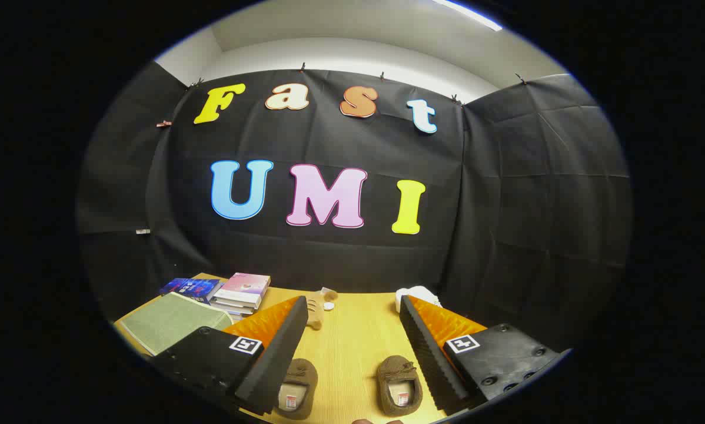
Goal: Open the storage box then place both shoes into the box .Put the left shoe in first, then the right shoe, with the right side of both shoes facing outward in a uniform manner.
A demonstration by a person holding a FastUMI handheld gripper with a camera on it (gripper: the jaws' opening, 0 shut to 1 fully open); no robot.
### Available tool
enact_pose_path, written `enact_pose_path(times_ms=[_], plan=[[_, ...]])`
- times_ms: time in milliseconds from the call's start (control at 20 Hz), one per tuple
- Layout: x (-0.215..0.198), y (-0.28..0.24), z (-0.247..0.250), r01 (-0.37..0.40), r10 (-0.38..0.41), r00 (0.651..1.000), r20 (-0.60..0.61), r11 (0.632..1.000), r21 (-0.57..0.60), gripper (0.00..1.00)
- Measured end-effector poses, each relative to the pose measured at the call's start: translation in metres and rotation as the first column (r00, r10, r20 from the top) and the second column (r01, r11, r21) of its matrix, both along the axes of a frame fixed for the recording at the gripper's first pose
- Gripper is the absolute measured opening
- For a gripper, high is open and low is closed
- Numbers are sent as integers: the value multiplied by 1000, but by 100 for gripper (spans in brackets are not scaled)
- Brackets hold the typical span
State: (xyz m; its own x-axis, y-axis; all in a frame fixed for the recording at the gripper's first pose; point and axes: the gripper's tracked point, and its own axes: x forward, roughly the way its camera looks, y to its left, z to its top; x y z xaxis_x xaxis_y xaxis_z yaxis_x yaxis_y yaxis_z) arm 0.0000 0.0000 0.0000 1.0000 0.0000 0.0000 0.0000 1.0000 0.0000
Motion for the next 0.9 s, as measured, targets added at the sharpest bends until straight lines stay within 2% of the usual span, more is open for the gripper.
enact_pose_path(times_ms=[650, 800, 900], plan=[[5, 27, -17, -53, 57, 996, -67, 997, 59, 97], [7, 37, -21, -85, 91, 992, -83, 994, 75, 97], [7, 50, -31, -132, 144, 983, -116, 986, 101, 97]])
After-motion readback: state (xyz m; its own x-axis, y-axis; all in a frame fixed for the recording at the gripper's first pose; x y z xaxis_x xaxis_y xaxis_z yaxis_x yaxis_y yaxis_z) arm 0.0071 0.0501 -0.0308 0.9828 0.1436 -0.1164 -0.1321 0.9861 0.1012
